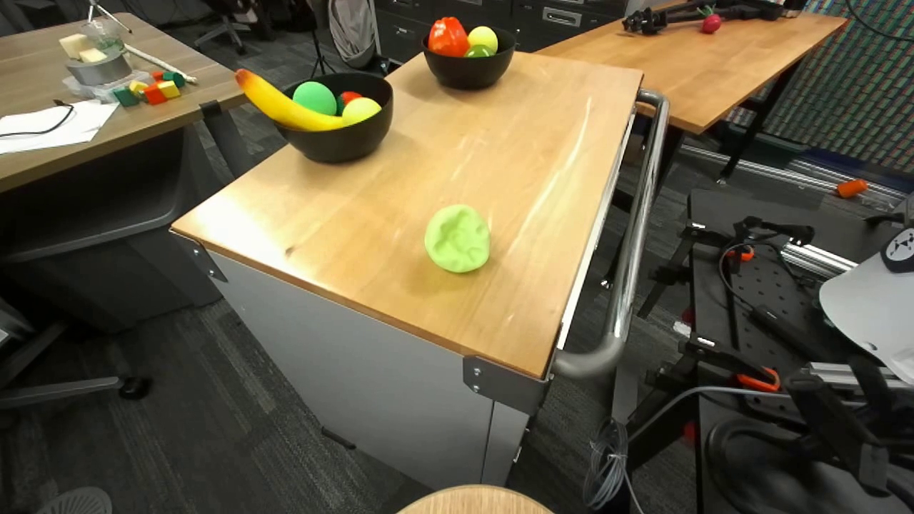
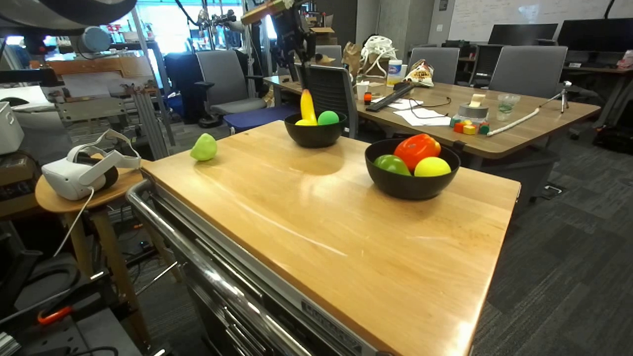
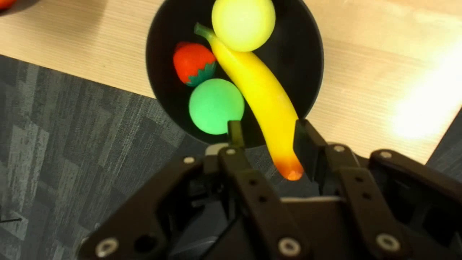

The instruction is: Remove the fruits and vegetables from the black bowls and place them on the countertop

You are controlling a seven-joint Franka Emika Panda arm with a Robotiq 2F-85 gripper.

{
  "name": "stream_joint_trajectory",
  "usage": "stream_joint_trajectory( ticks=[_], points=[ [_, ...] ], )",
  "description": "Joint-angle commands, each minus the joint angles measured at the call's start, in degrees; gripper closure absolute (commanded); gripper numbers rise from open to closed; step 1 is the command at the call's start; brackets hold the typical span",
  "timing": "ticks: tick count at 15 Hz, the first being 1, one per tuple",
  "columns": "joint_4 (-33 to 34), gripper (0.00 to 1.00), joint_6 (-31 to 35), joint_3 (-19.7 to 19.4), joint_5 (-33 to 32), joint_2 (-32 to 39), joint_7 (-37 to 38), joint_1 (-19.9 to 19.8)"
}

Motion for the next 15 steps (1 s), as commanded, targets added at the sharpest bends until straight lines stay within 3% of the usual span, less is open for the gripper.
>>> stream_joint_trajectory(
  ticks=[1,4,6,8,9,10,11,15],
  points=[
    [1.2,0.83,-7.9,-2.8,-5.3,-3.9,-2.9,3.4],
    [1.7,0.83,-11.7,-3.6,-7.7,-5.4,-3.5,4.1],
    [2.0,0.34,-10.3,-1.2,-4.0,-6.0,-3.4,2.2],
    [1.5,0.33,-8.3,1.7,1.1,-6.5,-5.3,-0.2],
    [0.9,0.5,-9.5,-0.6,-1.8,-5.9,-2.9,1.9],
    [0.9,0.43,-9.2,0.2,-0.6,-5.9,-3.4,1.2],
    [0.9,0.11,-8.9,0.6,-0.1,-5.9,-3.8,0.6],
    [0.9,0.0,-1.5,2.3,2.3,-5.5,-2.8,-1.0]
  ],
)
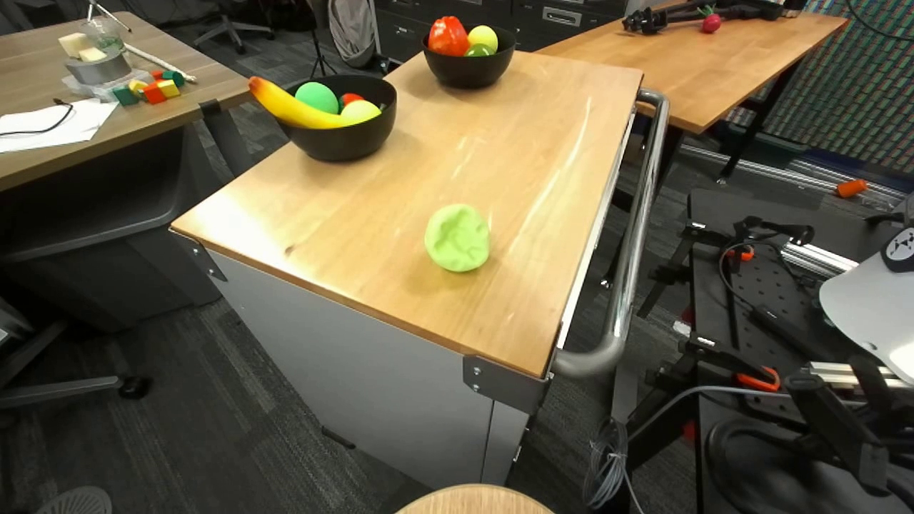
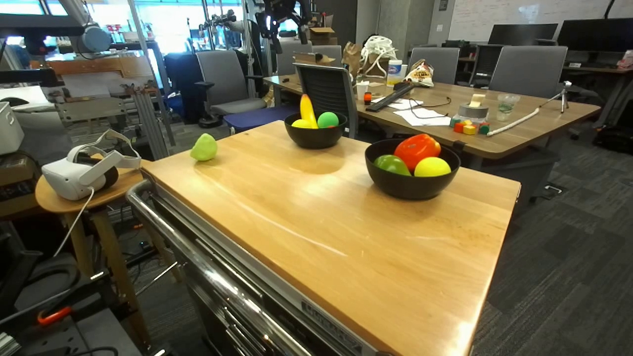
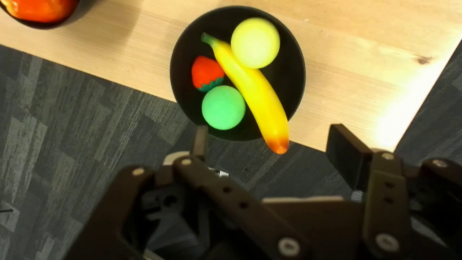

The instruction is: Remove the fruits and vegetables from the black bowls and place them on the countertop

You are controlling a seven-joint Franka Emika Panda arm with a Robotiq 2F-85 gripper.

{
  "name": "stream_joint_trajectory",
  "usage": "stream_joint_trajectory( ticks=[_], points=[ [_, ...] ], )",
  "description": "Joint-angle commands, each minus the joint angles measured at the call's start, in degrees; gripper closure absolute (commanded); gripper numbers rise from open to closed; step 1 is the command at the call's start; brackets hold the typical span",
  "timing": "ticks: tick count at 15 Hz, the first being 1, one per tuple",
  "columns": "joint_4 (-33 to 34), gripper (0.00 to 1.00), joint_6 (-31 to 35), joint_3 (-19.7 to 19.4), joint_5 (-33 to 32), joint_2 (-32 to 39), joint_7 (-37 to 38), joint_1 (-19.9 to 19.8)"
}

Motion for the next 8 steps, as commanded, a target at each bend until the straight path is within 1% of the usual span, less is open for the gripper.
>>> stream_joint_trajectory(
  ticks=[1,2,3,4,8],
  points=[
    [0.4,0.0,5.0,2.2,4.0,-0.3,2.2,-2.0],
    [0.5,0.0,2.7,3.4,7.2,-0.5,3.6,-3.2],
    [0.4,0.0,0.3,3.6,9.0,-0.6,4.9,-3.8],
    [0.0,0.0,2.5,1.8,5.7,0.1,2.7,-1.9],
    [-0.1,0.0,2.3,1.8,6.1,0.4,2.9,-2.3]
  ],
)
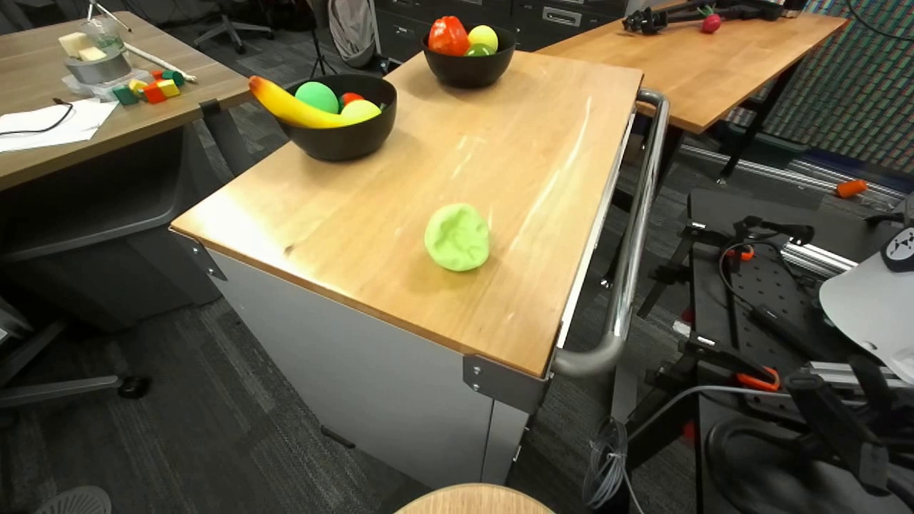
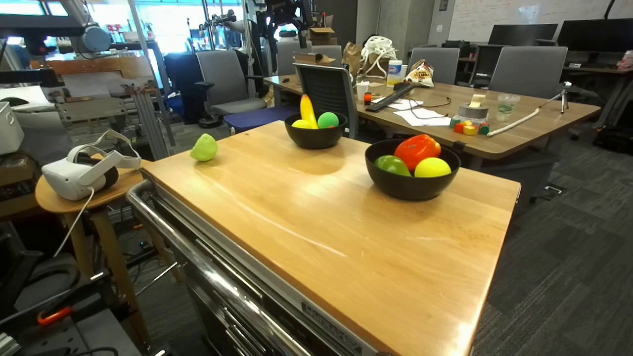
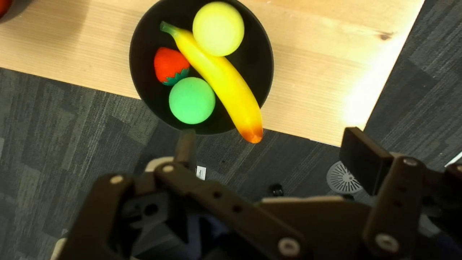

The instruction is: Remove the fruits and vegetables from the black bowls and place them on the countertop

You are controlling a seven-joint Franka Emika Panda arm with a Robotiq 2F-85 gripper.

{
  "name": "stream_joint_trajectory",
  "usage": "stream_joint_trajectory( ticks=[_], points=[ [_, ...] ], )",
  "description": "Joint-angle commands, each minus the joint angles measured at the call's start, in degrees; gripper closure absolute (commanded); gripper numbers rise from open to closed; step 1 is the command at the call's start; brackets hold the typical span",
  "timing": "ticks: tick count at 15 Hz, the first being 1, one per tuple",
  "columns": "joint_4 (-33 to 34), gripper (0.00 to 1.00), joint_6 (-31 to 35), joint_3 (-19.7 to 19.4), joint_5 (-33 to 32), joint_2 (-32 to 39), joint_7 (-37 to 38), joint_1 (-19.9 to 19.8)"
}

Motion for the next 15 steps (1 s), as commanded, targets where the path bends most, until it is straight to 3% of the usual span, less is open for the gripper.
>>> stream_joint_trajectory(
  ticks=[1,4,9,11,15],
  points=[
    [0.0,0.0,0.0,0.0,0.0,0.1,0.0,0.2],
    [-0.6,0.0,3.5,1.7,2.2,-0.8,-0.8,-1.0],
    [-3.5,0.0,-2.9,8.3,14.9,-8.0,-3.9,-7.4],
    [-4.7,0.0,-9.8,9.7,19.3,-10.7,-3.3,-10.0],
    [-9.7,0.0,-24.9,10.1,22.0,-16.1,-5.5,-13.5]
  ],
)
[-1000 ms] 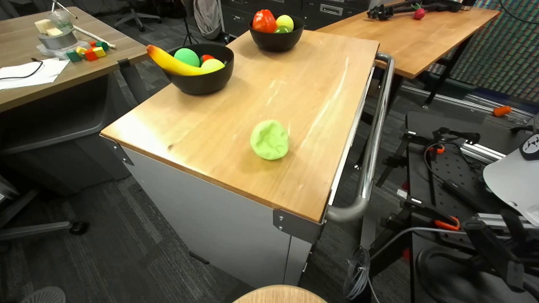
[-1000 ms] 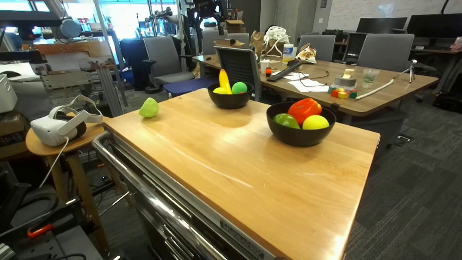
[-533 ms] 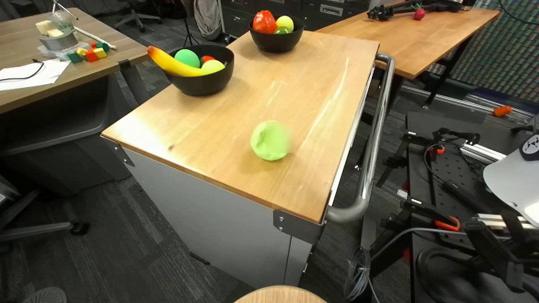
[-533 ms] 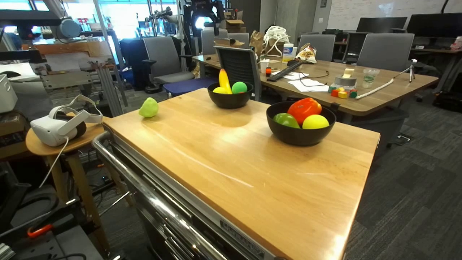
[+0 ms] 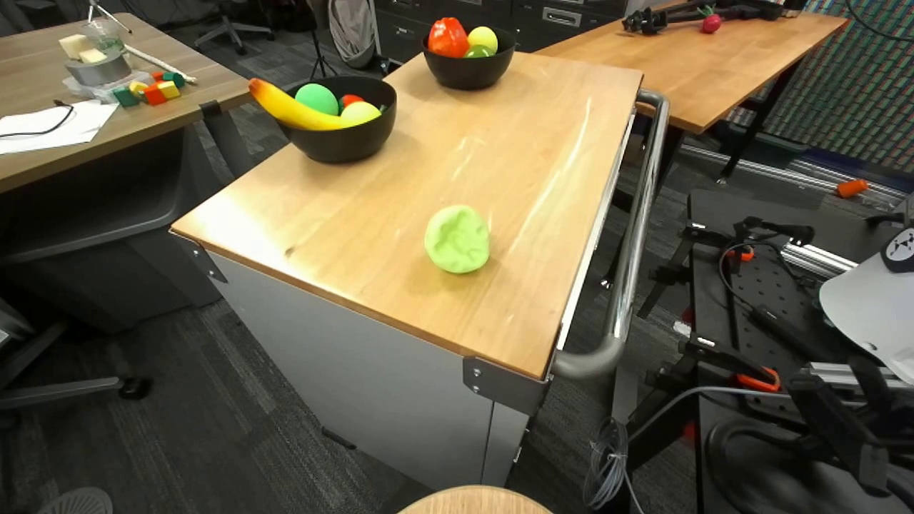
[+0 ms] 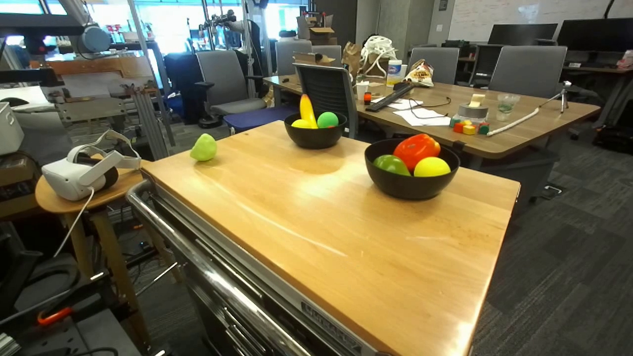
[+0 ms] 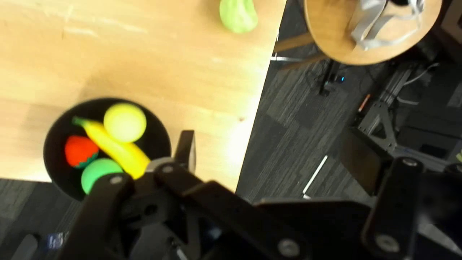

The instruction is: Remove the fruits and vegetables from the black bowls and place them on the countertop

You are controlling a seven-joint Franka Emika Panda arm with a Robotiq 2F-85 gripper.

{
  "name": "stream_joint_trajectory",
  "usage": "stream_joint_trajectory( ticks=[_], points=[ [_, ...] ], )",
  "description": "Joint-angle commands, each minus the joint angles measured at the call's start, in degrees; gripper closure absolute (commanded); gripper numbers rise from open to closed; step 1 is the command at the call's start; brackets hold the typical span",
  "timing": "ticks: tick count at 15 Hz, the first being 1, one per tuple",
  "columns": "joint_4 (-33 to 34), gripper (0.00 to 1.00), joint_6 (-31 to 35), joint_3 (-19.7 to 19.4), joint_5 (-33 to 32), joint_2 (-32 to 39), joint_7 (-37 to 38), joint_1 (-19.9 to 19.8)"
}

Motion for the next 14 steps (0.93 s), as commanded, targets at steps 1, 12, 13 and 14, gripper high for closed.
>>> stream_joint_trajectory(
  ticks=[1,12,13,14],
  points=[
    [-8.9,0.0,-9.2,1.5,4.2,-6.6,-3.5,-4.2],
    [-8.9,0.0,2.5,-0.8,-11.7,-7.1,-8.9,3.3],
    [-10.8,0.0,6.0,-0.7,-13.0,-8.3,-9.2,3.3],
    [-14.1,0.0,11.2,-0.4,-12.3,-10.0,-7.9,2.1]
  ],
)
